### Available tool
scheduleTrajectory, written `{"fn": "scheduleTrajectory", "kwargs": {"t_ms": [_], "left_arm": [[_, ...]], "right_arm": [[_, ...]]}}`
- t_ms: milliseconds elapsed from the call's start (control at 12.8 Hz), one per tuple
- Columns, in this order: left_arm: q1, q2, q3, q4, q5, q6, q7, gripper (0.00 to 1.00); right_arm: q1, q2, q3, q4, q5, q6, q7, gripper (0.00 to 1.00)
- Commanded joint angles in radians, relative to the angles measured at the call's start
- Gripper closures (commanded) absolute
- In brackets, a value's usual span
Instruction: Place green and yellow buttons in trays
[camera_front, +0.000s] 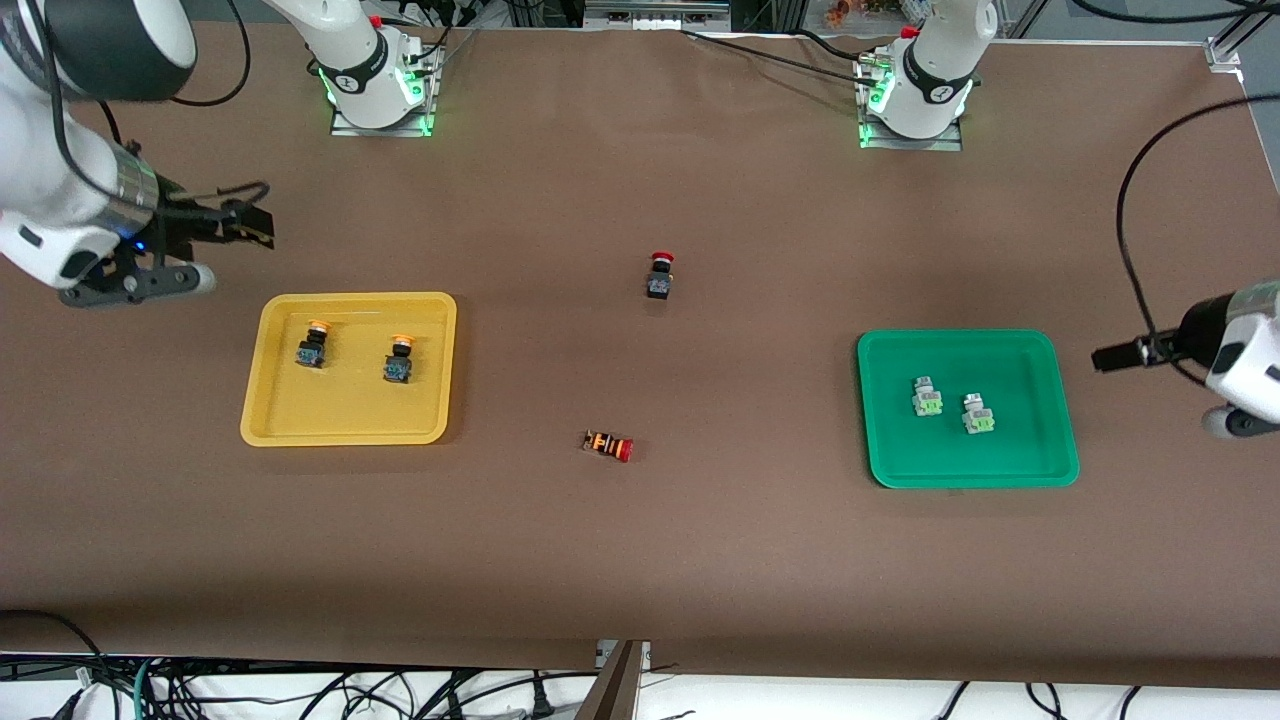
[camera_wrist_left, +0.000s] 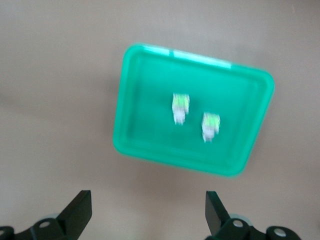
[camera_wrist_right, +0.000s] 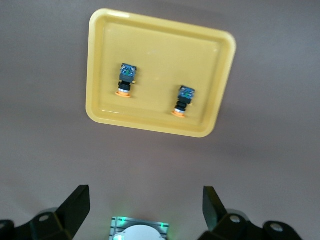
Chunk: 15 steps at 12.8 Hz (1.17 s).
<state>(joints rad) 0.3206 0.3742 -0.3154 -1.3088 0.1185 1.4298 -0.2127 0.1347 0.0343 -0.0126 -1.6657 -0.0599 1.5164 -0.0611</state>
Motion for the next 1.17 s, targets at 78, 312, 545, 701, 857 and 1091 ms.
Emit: {"fn": "scheduleTrajectory", "kwargs": {"t_ms": [78, 312, 545, 701, 857, 1091], "left_arm": [[-0.246, -0.228, 0.261, -0.148, -0.110, -0.022, 0.039, 0.00], [-0.276, -0.394, 0.289, -0.428, -0.117, 0.266, 0.123, 0.00], [-0.337, -0.394, 0.341, -0.368, -0.112, 0.224, 0.154, 0.00], [-0.328, -0.396, 0.341, -0.360, -0.114, 0.152, 0.162, 0.00], [-0.328, -0.388, 0.340, -0.354, -0.115, 0.144, 0.159, 0.00], [-0.318, -0.347, 0.345, -0.305, -0.126, 0.089, 0.156, 0.00]], "right_arm": [[-0.024, -0.007, 0.011, 0.098, -0.021, -0.028, -0.019, 0.00], [-0.026, -0.010, 0.010, 0.116, -0.012, -0.106, -0.004, 0.00], [-0.024, -0.016, 0.011, 0.118, -0.008, -0.150, 0.029, 0.00], [-0.024, 0.002, 0.007, 0.139, -0.002, -0.148, 0.021, 0.00], [-0.024, 0.007, 0.002, 0.150, 0.002, -0.147, 0.021, 0.00], [-0.026, 0.013, -0.001, 0.153, 0.032, -0.143, 0.024, 0.00]]}}
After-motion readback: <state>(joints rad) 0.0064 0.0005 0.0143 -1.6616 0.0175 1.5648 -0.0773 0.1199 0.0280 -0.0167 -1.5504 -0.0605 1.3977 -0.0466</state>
